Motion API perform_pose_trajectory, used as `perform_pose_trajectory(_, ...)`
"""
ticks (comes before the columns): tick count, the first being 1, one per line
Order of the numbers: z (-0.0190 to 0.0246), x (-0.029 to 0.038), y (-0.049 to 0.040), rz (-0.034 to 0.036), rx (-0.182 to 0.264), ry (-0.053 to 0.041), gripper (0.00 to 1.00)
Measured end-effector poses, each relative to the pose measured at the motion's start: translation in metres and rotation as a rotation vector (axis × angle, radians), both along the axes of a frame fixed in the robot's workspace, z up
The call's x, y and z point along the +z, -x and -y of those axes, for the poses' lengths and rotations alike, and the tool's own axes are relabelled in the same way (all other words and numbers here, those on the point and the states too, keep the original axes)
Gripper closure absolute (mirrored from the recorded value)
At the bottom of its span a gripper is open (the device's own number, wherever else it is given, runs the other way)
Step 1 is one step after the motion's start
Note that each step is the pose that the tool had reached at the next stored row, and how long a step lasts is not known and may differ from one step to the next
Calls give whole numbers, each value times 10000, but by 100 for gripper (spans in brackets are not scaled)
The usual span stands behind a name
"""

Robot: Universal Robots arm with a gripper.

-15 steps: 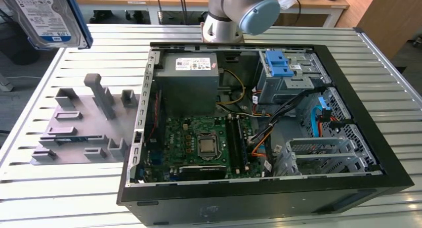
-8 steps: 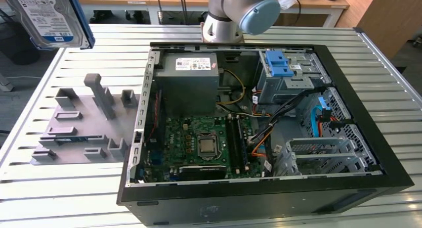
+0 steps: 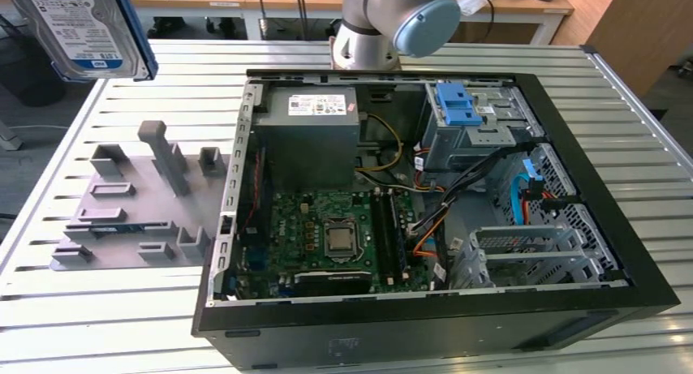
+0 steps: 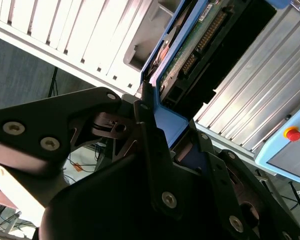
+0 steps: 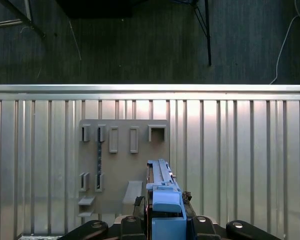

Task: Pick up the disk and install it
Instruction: 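Pick up the disk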

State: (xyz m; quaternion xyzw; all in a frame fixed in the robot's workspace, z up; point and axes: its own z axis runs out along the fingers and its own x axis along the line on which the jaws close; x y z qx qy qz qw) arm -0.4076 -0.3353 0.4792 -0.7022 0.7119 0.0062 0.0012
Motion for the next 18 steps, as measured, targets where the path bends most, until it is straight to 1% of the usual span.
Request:
perform_pose_trajectory(4,0,2,-2,0,0,0,64)
perform_pose_trajectory(7,0,19,-2,-1,0,0,64)
perform_pose_trajectory(11,5,20,-7,-1,2,0,64)
perform_pose_trajectory(18,20,20,-57,-1,0,-1,64)
